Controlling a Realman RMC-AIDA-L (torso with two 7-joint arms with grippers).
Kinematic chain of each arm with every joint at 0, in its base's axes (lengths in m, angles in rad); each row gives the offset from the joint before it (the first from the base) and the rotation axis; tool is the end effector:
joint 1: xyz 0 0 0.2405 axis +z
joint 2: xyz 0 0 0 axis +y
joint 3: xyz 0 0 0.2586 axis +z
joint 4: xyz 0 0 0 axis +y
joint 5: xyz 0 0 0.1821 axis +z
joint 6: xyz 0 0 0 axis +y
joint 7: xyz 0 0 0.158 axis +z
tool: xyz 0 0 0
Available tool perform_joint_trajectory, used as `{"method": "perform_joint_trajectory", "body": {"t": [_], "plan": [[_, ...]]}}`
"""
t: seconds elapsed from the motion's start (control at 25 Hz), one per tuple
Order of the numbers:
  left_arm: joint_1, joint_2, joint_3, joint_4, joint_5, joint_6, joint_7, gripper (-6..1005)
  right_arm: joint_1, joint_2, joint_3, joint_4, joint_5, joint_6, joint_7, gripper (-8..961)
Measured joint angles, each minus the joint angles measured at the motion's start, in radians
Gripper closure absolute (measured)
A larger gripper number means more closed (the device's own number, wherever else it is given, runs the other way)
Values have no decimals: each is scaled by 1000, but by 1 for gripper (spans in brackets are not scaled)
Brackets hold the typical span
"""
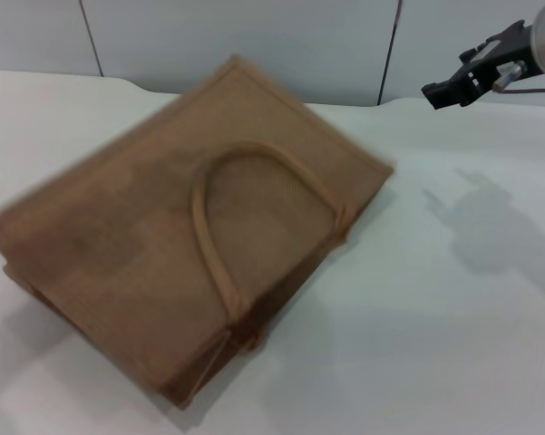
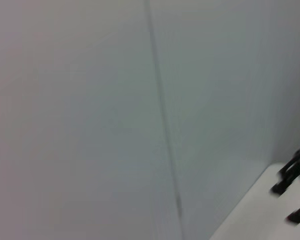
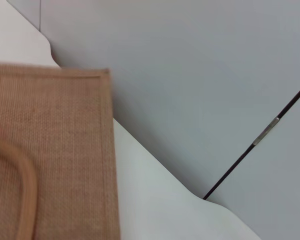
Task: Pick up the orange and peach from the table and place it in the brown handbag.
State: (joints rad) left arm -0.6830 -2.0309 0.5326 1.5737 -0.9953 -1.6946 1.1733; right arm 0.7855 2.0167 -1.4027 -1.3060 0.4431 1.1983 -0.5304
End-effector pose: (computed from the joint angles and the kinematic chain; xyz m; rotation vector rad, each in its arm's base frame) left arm -0.1403 0.3669 0.1538 -2.3871 -0.3062 -0.4253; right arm 0.1334 0.4223 0.0201 -2.3397 0.5341 -0.2560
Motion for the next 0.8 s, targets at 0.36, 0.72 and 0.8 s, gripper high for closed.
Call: {"method": "perform_joint_trajectory", "body": {"t": [0.36,0.72,0.8], "plan": [[21,-7,-50,-72,-76,21,87,483,-24,5,-6,21,16,-131,-11,301],[53,-12,-209,-531,-275,174,485,150,-247,6,-192,-1,44,-726,-11,302],[57,-12,-232,-656,-335,217,622,150,-299,7,-235,9,48,-892,-6,302]]}}
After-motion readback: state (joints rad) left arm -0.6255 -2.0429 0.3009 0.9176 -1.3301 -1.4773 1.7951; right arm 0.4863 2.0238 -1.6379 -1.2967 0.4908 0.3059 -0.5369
